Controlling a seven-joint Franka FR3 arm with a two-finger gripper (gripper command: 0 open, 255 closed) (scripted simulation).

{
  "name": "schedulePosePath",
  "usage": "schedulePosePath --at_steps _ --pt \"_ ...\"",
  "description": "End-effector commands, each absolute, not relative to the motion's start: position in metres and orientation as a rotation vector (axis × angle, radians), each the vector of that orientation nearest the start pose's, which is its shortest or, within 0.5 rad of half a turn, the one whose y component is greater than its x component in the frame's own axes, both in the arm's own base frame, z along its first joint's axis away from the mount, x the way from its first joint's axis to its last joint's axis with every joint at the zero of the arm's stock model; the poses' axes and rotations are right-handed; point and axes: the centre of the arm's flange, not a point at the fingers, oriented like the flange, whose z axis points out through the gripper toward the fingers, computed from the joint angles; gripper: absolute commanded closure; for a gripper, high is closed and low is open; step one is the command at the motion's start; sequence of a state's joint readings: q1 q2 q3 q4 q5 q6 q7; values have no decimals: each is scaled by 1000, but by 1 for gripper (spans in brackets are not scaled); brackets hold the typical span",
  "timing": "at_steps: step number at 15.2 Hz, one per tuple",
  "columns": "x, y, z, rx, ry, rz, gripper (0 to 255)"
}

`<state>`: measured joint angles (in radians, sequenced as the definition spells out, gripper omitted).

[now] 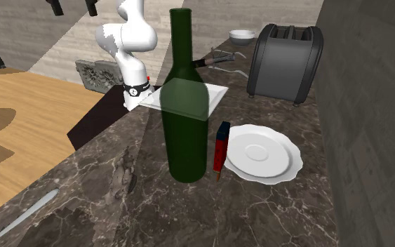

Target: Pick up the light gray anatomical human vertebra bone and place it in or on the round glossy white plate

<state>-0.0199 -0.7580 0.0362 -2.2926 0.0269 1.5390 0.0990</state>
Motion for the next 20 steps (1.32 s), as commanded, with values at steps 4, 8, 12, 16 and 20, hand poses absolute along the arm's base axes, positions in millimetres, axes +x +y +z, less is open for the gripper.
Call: schedulePosePath --at_steps 4,8,12,16,20 --pt "334 27 583 -3135 123 -47 0" --pt "364 47 550 -3132 96 -102 0" --pt "396 69 518 -3128 68 -157 0" --pt "427 90 487 -3122 41 -211 0" --pt "460 113 458 -3116 14 -266 0"
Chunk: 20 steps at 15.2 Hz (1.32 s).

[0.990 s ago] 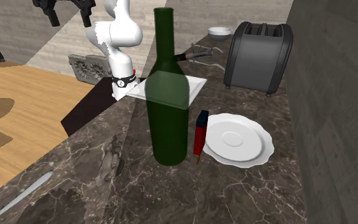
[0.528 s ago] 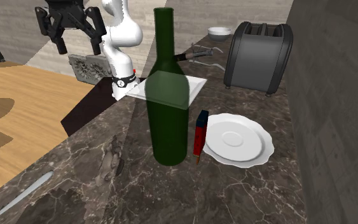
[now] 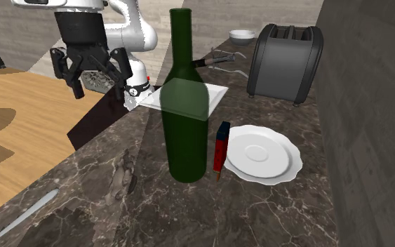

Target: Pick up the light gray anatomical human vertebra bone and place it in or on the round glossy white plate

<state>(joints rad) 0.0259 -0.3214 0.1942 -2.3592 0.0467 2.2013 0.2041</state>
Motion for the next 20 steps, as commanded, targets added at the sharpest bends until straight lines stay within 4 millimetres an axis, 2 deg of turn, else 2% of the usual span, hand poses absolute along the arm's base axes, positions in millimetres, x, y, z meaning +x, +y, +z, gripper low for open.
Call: schedulePosePath --at_steps 1,10,11,18,20 --pt "468 118 451 -3114 7 -279 0" --pt "544 171 389 -3095 -55 -401 0" --pt "545 172 388 -3094 -56 -403 0" --pt "555 173 349 -3094 -56 -403 0" --pt "555 173 349 -3094 -56 -403 0"
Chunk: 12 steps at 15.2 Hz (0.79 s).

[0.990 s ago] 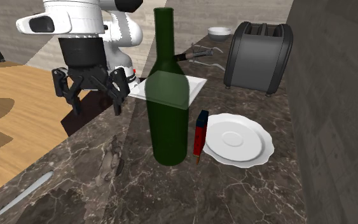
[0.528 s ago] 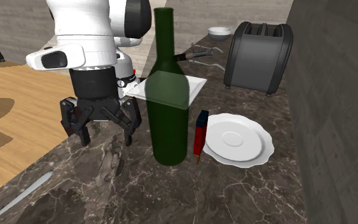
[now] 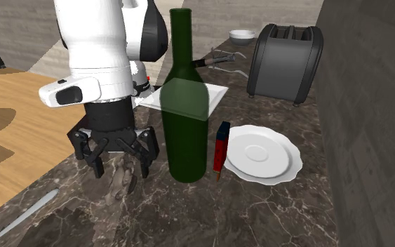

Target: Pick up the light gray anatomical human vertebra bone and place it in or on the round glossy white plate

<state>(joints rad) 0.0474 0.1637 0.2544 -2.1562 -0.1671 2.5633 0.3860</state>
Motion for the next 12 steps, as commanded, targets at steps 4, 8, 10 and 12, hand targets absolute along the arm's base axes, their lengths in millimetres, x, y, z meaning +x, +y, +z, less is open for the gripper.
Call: schedulePosePath --at_steps 4,8,10,12 --pt "555 173 349 -3094 -56 -403 0" --pt "555 173 349 -3094 -56 -403 255" --pt "555 173 349 -3094 -56 -403 255" --pt "555 173 349 -3094 -56 -403 255"
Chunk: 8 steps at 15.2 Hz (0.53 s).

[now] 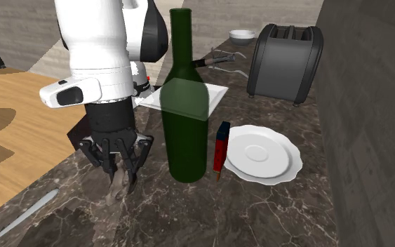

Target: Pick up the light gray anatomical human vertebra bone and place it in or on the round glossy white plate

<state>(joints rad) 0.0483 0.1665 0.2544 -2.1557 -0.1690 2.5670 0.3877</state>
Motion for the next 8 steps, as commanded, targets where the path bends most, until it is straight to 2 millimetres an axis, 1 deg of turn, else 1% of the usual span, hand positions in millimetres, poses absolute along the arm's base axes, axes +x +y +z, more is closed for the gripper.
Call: schedulePosePath --at_steps 1,4,8 --pt "555 173 349 -3094 -56 -403 255" --pt "555 173 349 -3094 -56 -403 255" --pt "555 173 370 -3094 -56 -403 255"
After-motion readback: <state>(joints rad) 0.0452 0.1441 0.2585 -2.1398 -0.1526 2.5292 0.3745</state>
